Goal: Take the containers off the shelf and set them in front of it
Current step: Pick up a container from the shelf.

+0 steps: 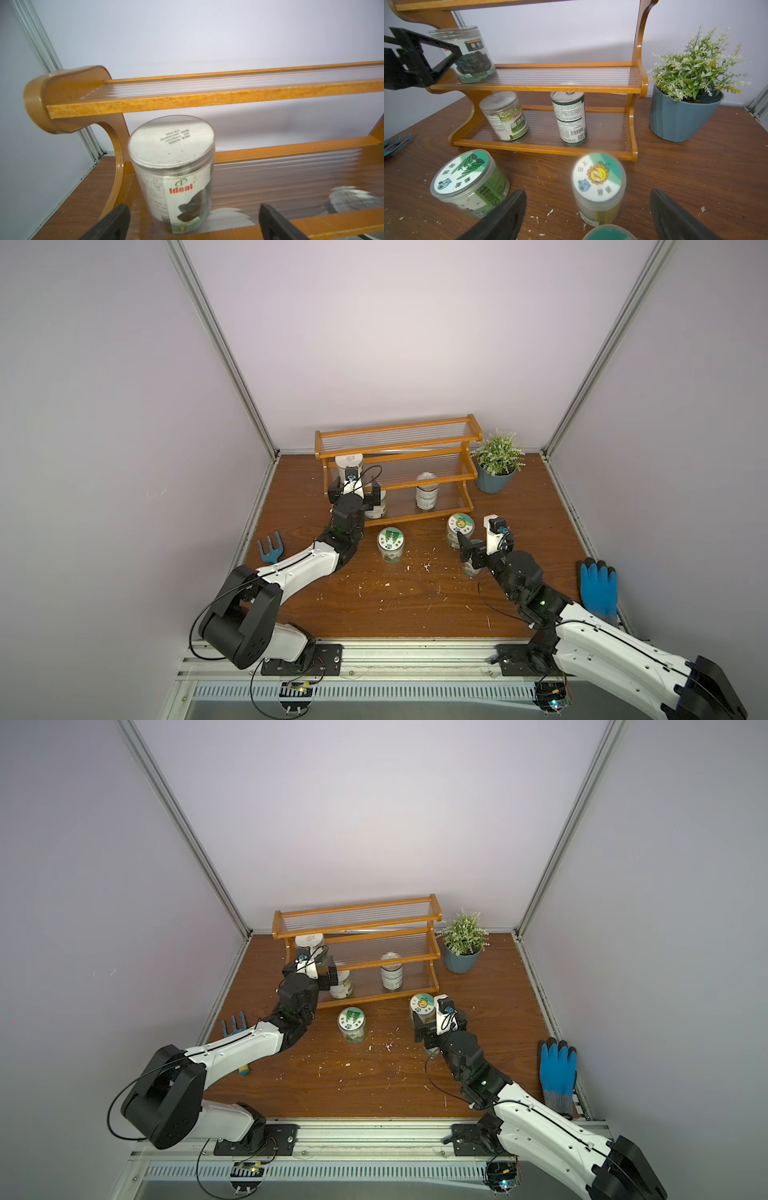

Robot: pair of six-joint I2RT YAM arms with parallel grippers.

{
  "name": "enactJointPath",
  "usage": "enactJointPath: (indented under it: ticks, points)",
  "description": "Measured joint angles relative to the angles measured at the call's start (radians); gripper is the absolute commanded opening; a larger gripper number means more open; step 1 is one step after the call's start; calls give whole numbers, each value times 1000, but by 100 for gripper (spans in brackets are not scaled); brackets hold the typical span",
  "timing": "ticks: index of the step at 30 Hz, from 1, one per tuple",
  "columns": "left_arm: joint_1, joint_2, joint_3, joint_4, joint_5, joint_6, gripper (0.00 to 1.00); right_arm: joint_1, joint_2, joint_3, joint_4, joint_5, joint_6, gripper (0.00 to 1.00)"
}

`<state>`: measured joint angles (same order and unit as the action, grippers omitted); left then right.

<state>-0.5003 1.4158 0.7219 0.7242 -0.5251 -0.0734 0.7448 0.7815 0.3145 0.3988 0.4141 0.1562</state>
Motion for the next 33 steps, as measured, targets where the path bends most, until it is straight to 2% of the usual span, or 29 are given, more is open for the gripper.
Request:
enactJointPath:
  ticks: [10, 24, 33]
  points:
    - [39, 44, 3, 82, 15, 0, 100, 0, -1, 13, 1, -3, -3, 99]
    - [78, 119, 68, 133, 96, -5, 100, 0, 32, 13, 17, -7, -3, 99]
    - [98, 169, 93, 146, 103, -4, 100, 0, 53, 17, 31, -20, -11, 99]
